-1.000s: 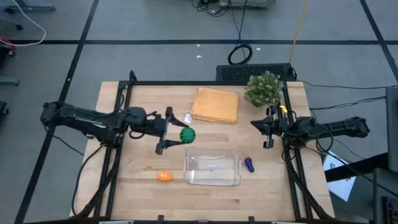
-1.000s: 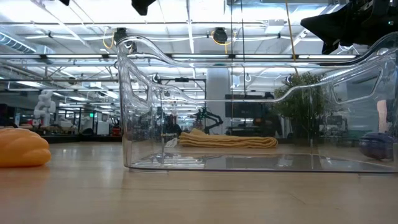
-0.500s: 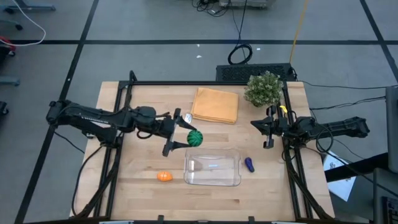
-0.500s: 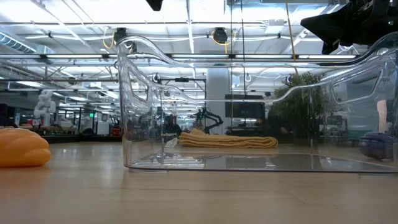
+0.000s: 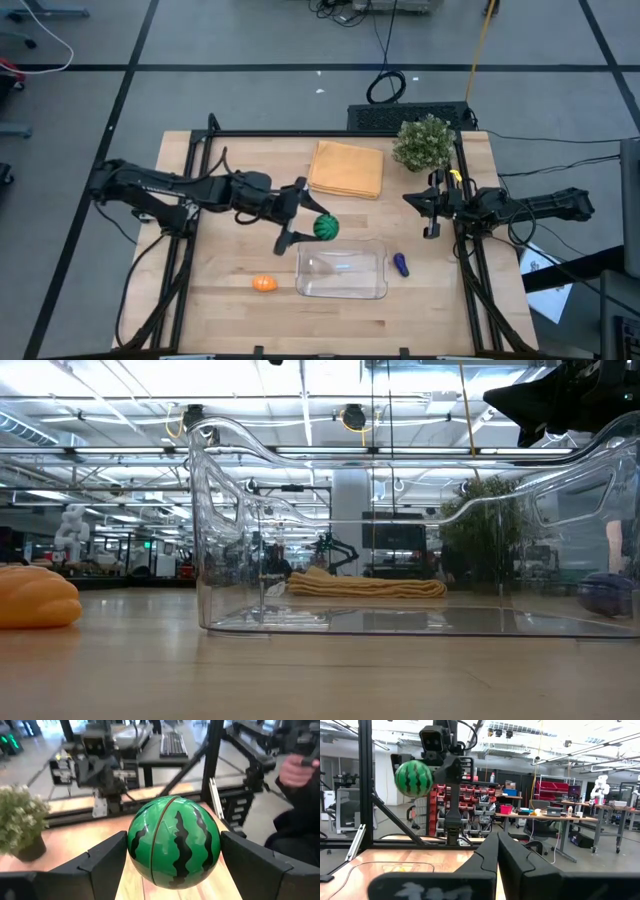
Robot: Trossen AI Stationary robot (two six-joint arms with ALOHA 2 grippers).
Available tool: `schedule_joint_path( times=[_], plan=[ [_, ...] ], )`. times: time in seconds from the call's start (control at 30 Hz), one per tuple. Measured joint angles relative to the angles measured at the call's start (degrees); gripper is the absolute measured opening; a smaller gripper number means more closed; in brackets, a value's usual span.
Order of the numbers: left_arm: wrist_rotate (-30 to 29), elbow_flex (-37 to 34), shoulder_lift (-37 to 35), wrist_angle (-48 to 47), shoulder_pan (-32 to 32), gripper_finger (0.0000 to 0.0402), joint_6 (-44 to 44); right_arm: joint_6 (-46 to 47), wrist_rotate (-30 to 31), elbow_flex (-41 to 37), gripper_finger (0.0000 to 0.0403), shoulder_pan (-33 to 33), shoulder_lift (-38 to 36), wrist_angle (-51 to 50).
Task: Pick and placing Produce into tupperware
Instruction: Put the watermelon into the transparent bin
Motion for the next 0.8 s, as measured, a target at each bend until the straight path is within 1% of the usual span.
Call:
schedule_joint_path(
  times=[0.17,0.3,0.5,0.7,0.8],
  plan=[
    [0.0,3.1,2.6,-3.7,-0.8,0.0308,-0.3,0.0,0.0,0.0,0.0000,0.0,0.0,-0.2],
    [-0.2,4.7,5.0,-4.8,-1.5,0.0308,-2.2,0.0,0.0,0.0,0.0000,0.0,0.0,-0.3],
    [-1.8,8.0,9.2,-7.9,-1.6,0.0308,-4.4,0.0,0.0,0.0,0.0000,0.0,0.3,-0.4],
    [-5.3,14.0,13.1,-17.7,-1.6,0.0308,-6.1,0.0,0.0,0.0,0.0000,0.0,0.8,-0.3],
    [-5.7,17.2,15.0,-22.1,-1.6,0.0308,-7.8,0.6,0.0,0.0,0.0000,0.0,1.0,-0.3]
  ],
)
